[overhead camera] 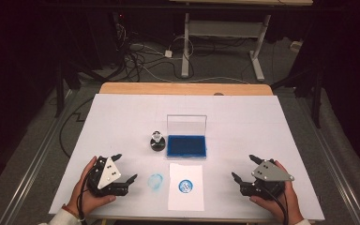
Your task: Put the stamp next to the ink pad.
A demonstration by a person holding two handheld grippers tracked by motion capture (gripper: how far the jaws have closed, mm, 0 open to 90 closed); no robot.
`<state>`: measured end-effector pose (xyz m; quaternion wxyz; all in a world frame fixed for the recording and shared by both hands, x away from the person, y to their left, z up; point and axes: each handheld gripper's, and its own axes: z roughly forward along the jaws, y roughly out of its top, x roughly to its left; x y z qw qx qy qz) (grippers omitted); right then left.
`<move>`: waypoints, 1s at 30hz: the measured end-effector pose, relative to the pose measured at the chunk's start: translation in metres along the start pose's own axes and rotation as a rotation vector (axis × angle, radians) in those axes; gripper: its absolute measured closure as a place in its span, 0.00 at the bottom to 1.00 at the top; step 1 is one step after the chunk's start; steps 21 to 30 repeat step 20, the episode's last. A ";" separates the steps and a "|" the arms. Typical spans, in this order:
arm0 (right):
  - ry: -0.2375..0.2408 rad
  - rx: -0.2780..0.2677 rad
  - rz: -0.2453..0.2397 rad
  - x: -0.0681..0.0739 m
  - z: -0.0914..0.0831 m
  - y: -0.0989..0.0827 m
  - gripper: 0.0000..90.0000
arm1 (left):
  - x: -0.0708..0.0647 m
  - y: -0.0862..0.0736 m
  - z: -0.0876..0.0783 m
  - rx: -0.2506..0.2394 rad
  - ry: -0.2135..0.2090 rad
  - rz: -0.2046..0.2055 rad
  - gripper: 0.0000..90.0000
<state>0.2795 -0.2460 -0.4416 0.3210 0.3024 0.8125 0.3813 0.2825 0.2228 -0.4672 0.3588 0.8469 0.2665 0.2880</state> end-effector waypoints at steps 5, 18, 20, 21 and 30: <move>-0.002 0.003 0.011 -0.003 -0.001 -0.002 0.23 | 0.000 0.000 0.001 0.002 -0.003 -0.008 0.18; -0.007 0.001 0.001 -0.002 -0.003 -0.003 0.23 | -0.001 0.003 0.005 0.013 -0.002 0.004 0.18; -0.004 0.009 0.003 -0.002 -0.001 -0.004 0.23 | 0.000 0.003 0.005 0.015 0.006 0.004 0.18; -0.004 0.009 0.003 -0.002 -0.001 -0.004 0.23 | 0.000 0.003 0.005 0.015 0.006 0.004 0.18; -0.004 0.009 0.003 -0.002 -0.001 -0.004 0.23 | 0.000 0.003 0.005 0.015 0.006 0.004 0.18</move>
